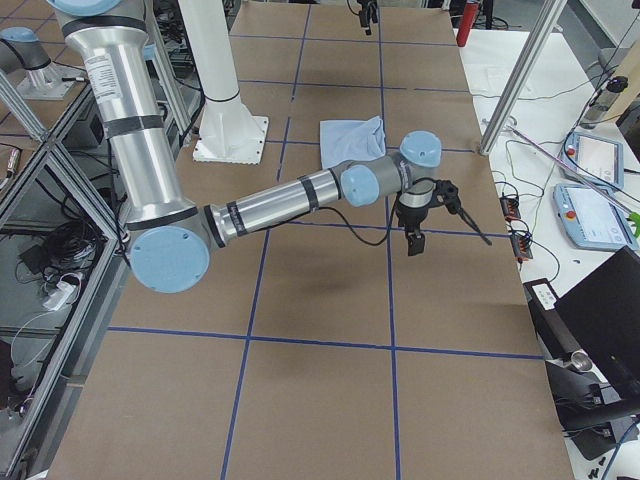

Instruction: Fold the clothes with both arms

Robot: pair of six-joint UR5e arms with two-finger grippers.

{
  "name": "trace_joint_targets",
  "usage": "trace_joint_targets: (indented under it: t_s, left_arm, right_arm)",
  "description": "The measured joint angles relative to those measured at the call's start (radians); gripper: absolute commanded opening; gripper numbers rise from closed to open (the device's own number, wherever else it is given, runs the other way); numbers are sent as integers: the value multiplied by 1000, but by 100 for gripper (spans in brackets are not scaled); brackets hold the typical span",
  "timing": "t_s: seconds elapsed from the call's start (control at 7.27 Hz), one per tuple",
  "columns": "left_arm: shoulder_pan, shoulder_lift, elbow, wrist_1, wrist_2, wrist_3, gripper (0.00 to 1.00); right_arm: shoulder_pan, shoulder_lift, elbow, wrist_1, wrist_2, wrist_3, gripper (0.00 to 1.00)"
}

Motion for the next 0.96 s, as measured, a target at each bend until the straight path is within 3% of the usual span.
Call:
trace_joint_targets:
  t_s: [0.28,0.55,0.96]
  left_arm:
    - [-198,150,-3,5,-134,180,100]
    - [-291,282,34,5,-190,245,100]
    - [-412,347,157,35,-223,481,100]
  right_arm:
    - [97,-201,46,7,27,-60,100]
    - [127,-388,128,14,27,-68,100]
    - [140,-505,202,15,29,-58,100]
